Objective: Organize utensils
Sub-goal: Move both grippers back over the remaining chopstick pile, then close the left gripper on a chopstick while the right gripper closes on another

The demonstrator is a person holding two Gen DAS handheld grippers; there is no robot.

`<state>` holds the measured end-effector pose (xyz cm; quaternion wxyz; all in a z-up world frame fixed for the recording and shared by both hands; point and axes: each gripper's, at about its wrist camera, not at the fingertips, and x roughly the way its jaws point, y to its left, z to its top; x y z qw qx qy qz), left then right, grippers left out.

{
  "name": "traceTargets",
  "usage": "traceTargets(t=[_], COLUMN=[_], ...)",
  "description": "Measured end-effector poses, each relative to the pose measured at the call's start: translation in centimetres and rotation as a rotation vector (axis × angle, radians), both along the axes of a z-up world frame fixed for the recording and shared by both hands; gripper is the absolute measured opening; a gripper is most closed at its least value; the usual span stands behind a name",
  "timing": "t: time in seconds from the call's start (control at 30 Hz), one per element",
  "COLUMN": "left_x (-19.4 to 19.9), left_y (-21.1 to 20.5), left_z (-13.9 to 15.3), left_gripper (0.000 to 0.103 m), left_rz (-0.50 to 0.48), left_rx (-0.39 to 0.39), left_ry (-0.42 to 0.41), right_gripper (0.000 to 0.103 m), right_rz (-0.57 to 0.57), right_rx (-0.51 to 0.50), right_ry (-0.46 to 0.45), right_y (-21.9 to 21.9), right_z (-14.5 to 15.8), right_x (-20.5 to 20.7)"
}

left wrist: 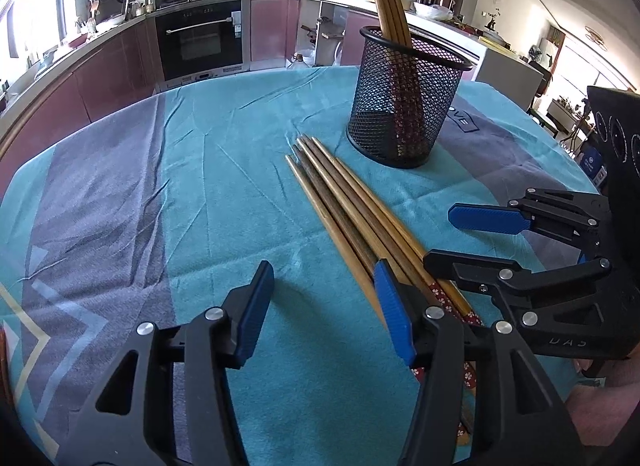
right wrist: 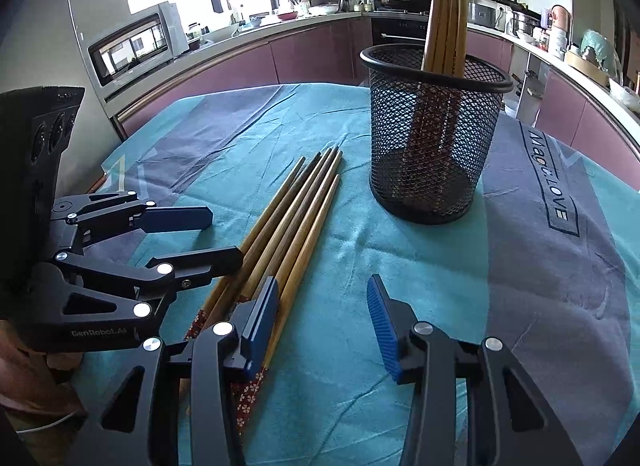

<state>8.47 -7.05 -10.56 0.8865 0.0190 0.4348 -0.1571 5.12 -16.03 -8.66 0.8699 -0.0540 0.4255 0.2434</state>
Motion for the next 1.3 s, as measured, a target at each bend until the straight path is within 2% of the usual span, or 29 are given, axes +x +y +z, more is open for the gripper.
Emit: traceTargets(t=[0.3,0.43,0.57,0.87,1.17,1.3], left_x=[-0.4,-0.4,-0.2,0.8,1.8,2.0], left_y=[0.2,0.3,0.5,0.3,0.0,0.0], left_z=[0.0,0.0,0.0,0.0,0.0,0.0], left_gripper=[0.049,0.041,0.037,0.037,0.035,0.031], left_rz=[-0.005,-0.002,0.002,0.015,0.031,0.04], left_rx=[0.013,0.028,0.03,0.037,0.027,0.028], left_ry=[-0.003,-0.005,-0.005,-0.003,0.002,0.003], right_gripper=[0.043,0.041,0.039,0.028,0.025,0.018], right_rz=[-0.01,-0.011,-0.013,-0.003,-0.002,-0.01], right_rx=[-0.016,-0.038,-0.054,-0.058,-0.054,-0.051], right_ry=[0.003,-0.004,-0.009,-0.007,-0.002,-0.003], right_y=[0.1,0.3,0.6,1.4,1.8,1.7], right_z=[-0.2,-0.2,-0.2,-0.2,-0.2,-0.2], right_x=[0.1,0.1,0.4,1.6,3.1,3.4])
